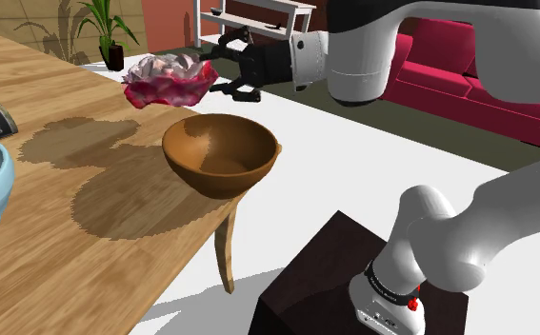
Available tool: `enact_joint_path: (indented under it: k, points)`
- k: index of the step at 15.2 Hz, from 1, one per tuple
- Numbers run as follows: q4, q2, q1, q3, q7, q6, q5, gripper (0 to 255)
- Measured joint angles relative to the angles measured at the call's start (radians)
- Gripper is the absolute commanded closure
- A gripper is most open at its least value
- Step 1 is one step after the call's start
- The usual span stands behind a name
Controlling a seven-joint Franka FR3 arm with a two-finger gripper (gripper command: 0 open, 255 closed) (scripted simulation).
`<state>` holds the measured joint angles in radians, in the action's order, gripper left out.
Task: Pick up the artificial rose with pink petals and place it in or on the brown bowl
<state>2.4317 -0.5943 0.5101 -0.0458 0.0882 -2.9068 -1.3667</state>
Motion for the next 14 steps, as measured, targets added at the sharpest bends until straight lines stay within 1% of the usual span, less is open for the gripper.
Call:
enact_joint_path:
  k: [7,10,12,14]
  points:
    - [-0.053,-0.010,-0.082,0.048,0.183,0.064,0.161,255]
    - [-0.071,-0.017,-0.110,0.061,0.236,0.090,0.207,255]
    - [-0.045,-0.054,-0.122,0.088,0.274,0.090,0.224,255]
    - [0.007,-0.124,-0.142,0.122,0.325,0.098,0.248,255]
